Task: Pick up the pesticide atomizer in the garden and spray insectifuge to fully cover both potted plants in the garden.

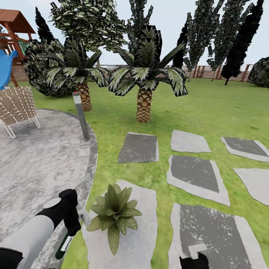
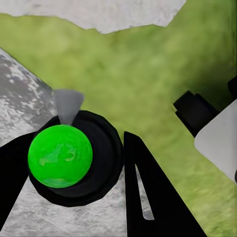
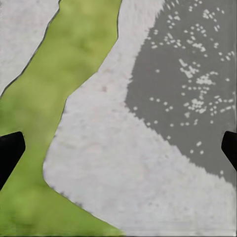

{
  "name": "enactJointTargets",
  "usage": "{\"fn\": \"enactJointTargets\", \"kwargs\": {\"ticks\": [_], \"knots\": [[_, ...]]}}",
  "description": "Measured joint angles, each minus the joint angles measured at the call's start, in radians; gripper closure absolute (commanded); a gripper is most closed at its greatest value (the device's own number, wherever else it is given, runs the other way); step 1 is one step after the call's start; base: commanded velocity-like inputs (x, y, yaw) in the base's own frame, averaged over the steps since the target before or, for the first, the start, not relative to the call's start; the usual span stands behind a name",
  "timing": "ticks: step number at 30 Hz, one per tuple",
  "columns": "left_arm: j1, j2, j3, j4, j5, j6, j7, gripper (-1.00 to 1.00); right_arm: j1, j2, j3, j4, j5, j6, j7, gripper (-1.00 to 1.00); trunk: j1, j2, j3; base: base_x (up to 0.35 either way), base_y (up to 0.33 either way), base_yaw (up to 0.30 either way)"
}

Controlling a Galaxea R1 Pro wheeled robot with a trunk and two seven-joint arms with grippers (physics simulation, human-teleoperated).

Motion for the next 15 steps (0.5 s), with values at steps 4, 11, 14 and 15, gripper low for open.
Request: {"fn": "enactJointTargets", "kwargs": {"ticks": [4,11,14,15], "knots": [[0.0,0.0,0.001,0.0,0.001,0.001,-0.001,1.0,0.0,0.001,0.0,0.0,0.0,0.0,0.0,-1.0,0.0,0.0,0.001,-0.314,0.168,-0.246],[0.0,0.0,0.001,0.001,0.002,0.001,0.0,1.0,0.0,0.002,0.0,0.0,0.0,0.0,0.0,-1.0,0.0,0.0,0.003,-0.258,0.233,-0.255],[0.009,0.002,0.001,0.007,0.001,0.002,0.001,1.0,0.0,0.002,0.0,0.0,0.0,0.0,0.0,-1.0,0.0,0.0,0.004,-0.159,0.265,-0.255],[0.013,0.003,0.001,0.01,0.0,0.002,0.005,1.0,0.0,0.002,0.0,0.0,0.0,0.0,0.0,-1.0,0.0,0.0,0.004,-0.06,0.287,-0.255]]}}
